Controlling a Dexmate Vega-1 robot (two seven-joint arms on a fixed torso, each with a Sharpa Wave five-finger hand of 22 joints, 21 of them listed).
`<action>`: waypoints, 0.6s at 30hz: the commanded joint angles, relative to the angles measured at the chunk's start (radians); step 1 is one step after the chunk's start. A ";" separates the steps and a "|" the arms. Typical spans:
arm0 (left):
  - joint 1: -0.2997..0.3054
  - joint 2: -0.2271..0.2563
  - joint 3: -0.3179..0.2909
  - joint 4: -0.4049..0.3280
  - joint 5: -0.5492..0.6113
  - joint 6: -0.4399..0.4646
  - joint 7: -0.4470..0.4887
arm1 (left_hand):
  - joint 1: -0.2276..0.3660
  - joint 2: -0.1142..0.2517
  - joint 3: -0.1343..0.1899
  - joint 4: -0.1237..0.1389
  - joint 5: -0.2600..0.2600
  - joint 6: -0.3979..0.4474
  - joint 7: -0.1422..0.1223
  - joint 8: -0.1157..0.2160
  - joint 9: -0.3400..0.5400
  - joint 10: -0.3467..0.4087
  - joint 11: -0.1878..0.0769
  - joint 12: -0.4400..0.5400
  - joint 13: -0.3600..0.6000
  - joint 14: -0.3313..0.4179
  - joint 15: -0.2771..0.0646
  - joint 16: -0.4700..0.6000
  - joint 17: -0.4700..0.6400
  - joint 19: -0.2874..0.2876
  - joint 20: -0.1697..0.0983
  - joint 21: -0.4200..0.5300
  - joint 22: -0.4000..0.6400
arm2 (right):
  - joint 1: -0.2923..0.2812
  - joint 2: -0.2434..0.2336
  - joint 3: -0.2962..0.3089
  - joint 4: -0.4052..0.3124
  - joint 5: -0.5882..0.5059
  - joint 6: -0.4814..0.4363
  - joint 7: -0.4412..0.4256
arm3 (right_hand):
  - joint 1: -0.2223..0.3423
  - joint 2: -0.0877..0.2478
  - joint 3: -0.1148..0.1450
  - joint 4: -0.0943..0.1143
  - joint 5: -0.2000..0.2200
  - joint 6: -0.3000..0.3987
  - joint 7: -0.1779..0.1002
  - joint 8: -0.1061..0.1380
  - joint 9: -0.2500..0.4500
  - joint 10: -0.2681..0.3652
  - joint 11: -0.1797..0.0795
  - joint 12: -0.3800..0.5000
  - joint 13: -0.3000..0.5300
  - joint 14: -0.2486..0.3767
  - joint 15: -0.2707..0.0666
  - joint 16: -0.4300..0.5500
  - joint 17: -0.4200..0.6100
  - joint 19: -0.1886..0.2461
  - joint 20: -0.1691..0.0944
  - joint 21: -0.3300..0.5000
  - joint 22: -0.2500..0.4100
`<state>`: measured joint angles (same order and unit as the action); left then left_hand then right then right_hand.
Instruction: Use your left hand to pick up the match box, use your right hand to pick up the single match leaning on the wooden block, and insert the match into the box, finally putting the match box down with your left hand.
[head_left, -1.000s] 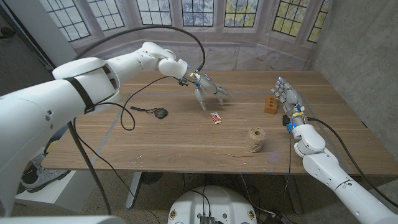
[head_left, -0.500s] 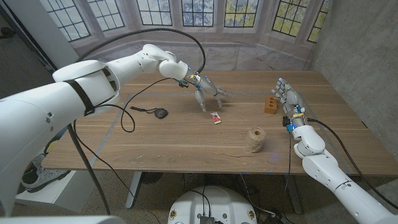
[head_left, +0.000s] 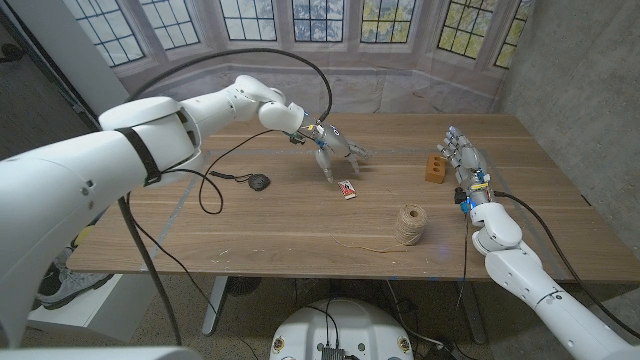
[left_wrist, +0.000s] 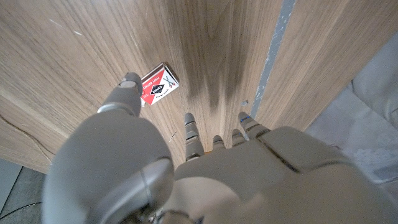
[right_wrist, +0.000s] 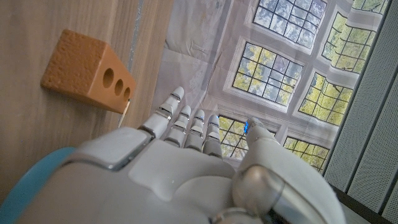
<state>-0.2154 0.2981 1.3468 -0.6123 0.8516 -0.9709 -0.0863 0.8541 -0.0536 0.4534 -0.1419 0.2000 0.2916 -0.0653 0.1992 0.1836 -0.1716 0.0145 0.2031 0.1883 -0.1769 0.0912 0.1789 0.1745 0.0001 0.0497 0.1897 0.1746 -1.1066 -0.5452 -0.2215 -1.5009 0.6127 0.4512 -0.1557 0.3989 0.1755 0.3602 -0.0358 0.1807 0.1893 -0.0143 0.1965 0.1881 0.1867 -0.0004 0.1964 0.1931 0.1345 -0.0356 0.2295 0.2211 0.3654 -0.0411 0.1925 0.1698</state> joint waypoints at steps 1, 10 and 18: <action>0.001 0.007 0.032 -0.004 0.025 0.020 0.088 | 0.008 0.012 0.001 -0.003 -0.002 0.015 0.006 0.004 0.002 -0.039 -0.007 0.010 0.003 -0.045 -0.005 0.011 0.003 0.012 -0.003 0.011 0.001 | 0.007 0.014 -0.004 0.030 0.000 0.023 0.007 | -0.005 -0.002 0.002 -0.003 -0.002 0.007 0.002 0.001 0.003 0.000 0.005 0.003 0.005 0.005 -0.014 0.004 0.001 0.011 -0.016 0.003 0.002; 0.016 0.047 0.023 -0.067 0.038 0.034 0.105 | 0.015 0.014 0.001 -0.007 -0.003 0.028 -0.001 0.007 0.002 -0.023 -0.012 0.016 0.003 -0.032 -0.010 0.014 0.003 0.025 -0.007 0.014 0.001 | 0.018 0.024 -0.011 0.049 -0.004 0.039 0.012 | -0.005 -0.002 0.002 -0.004 -0.001 0.008 0.002 0.001 0.003 0.001 0.005 0.003 0.005 0.005 -0.012 0.004 0.001 0.011 -0.016 0.003 0.002; 0.045 0.088 -0.009 -0.140 0.032 0.052 0.075 | 0.019 0.015 0.000 -0.009 -0.004 0.038 -0.004 0.009 0.003 -0.020 -0.013 0.017 0.003 -0.028 -0.011 0.013 0.003 0.028 -0.008 0.014 0.001 | 0.025 0.028 -0.017 0.060 -0.011 0.051 0.017 | -0.006 -0.002 0.002 -0.005 -0.001 0.008 0.002 0.001 0.003 0.001 0.004 0.003 0.005 0.005 -0.013 0.004 0.001 0.012 -0.016 0.003 0.002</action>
<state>-0.2005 0.3387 1.3676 -0.6715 0.8833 -0.9398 0.0005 0.8649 -0.0429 0.4493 -0.1461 0.2001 0.3180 -0.0715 0.2045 0.1840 -0.1715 0.0068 0.2149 0.1883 -0.1732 0.0874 0.1859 0.1744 0.0217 0.0356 0.1976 0.1720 -1.0907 -0.5238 -0.2313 -1.4574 0.6111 0.4849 -0.1446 0.3989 0.1755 0.3602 -0.0358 0.1807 0.1893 -0.0143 0.1965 0.1881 0.1867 -0.0004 0.1964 0.1931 0.1345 -0.0356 0.2294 0.2209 0.3654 -0.0411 0.1925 0.1698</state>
